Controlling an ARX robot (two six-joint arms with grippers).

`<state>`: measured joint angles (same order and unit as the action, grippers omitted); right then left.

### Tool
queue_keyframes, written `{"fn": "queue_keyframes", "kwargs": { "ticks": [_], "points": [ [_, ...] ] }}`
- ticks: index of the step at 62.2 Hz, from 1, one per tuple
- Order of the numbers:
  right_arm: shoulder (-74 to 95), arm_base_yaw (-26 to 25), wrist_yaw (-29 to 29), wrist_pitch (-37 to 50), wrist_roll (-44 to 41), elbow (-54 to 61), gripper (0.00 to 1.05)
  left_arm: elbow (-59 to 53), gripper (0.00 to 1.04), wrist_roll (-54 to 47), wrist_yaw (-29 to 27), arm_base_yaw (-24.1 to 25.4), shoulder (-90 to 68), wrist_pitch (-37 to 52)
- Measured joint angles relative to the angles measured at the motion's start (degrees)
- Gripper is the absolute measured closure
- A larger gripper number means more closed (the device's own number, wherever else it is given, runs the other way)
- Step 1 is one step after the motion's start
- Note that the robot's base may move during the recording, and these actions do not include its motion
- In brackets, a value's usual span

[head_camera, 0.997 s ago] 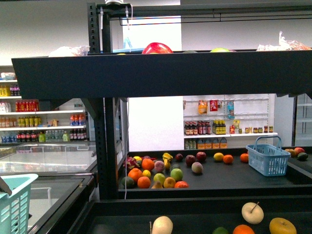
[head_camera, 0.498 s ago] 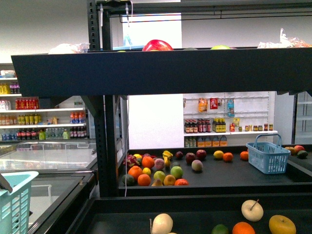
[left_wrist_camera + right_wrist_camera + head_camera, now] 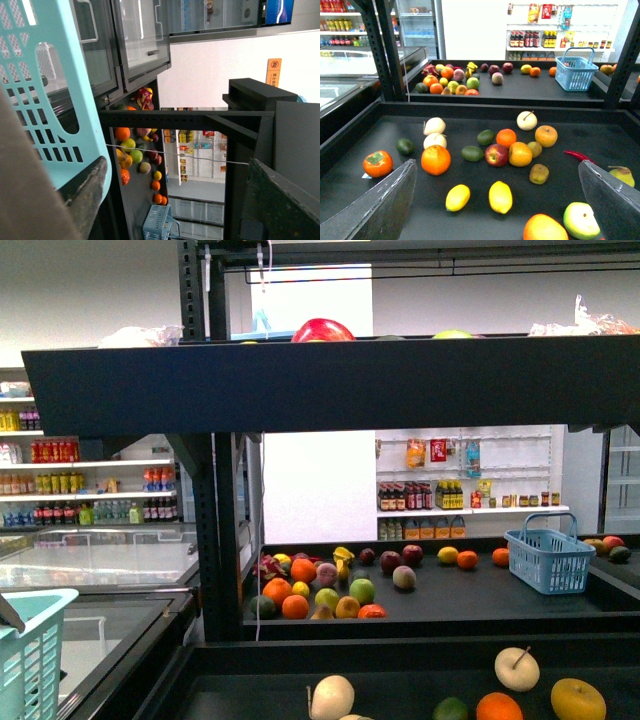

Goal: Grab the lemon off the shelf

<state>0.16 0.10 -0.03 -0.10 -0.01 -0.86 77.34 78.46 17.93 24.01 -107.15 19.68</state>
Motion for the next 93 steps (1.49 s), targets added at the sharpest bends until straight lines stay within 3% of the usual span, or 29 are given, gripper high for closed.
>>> {"fn": "queue_keyframes", "kwargs": {
  "ticks": [12, 16, 31, 50, 70, 93],
  "points": [
    [0.00, 0.00, 0.00, 0.00, 0.00, -0.02, 0.07, -0.66, 0.68, -0.35, 0.00, 0.22, -0.11, -1.36],
    [0.00, 0.00, 0.00, 0.00, 0.00, 0.00, 0.07, -0.94, 0.73, -0.81, 0.11, 0.22, -0.11, -1.49],
    [0.00, 0.00, 0.00, 0.00, 0.00, -0.02, 0.07, -3.04, 0.74, -2.58, 1.05, -0.15, 2.73, -2.51],
    [0.00, 0.00, 0.00, 0.00, 0.00, 0.00, 0.07, -5.81, 0.75, -14.75, 10.69, -4.66, 9.86, -6.27],
    [0.00, 0.00, 0.00, 0.00, 0.00, -0.02, 0.07, -7.78, 0.75, -28.35, 22.21, -13.09, 13.00, -14.34],
    [0.00, 0.00, 0.00, 0.00, 0.00, -0.02, 0.07, -5.99, 0.75, -41.70, 22.18, -25.57, 11.47, -25.77]
  ]
}}
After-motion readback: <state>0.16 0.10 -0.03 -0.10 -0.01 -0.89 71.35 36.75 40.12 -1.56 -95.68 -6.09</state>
